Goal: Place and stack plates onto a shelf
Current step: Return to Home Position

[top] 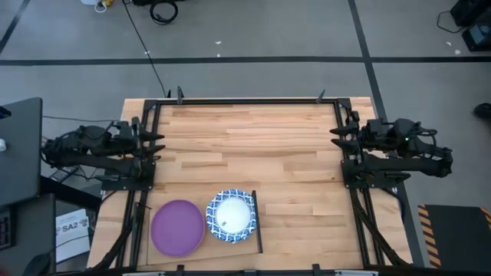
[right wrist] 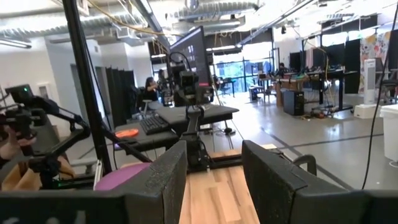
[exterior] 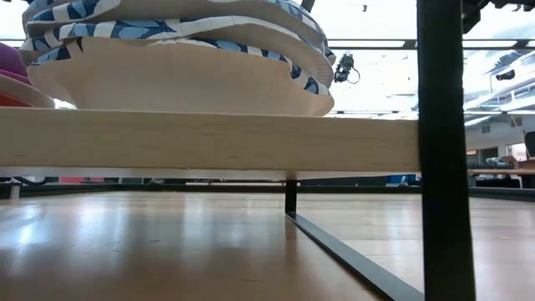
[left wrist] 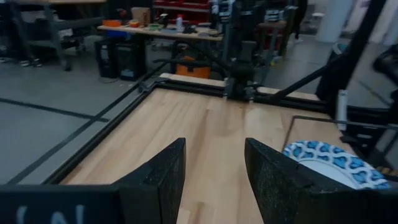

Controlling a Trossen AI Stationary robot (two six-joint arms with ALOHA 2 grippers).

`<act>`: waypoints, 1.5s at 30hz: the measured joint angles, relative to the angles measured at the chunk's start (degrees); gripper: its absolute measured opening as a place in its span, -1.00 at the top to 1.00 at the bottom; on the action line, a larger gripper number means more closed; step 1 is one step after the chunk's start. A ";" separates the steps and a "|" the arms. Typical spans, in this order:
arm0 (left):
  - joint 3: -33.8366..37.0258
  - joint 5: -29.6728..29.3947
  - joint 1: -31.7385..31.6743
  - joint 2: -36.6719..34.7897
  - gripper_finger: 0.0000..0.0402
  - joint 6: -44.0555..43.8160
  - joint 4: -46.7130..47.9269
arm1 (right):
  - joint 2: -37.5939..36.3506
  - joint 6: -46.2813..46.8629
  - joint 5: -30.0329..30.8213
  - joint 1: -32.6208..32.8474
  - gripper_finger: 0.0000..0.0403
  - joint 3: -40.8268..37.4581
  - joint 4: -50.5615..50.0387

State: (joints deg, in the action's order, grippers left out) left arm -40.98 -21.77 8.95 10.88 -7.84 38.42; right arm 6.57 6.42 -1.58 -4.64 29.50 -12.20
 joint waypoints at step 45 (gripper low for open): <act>34.76 12.03 0.02 -10.63 0.15 3.98 -37.07 | -6.38 -2.50 0.72 0.02 0.20 -8.80 2.22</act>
State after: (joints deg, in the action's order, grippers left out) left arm -6.23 -9.74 8.97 0.25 -3.86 1.36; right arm 0.19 3.92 -0.86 -4.62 20.70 -9.98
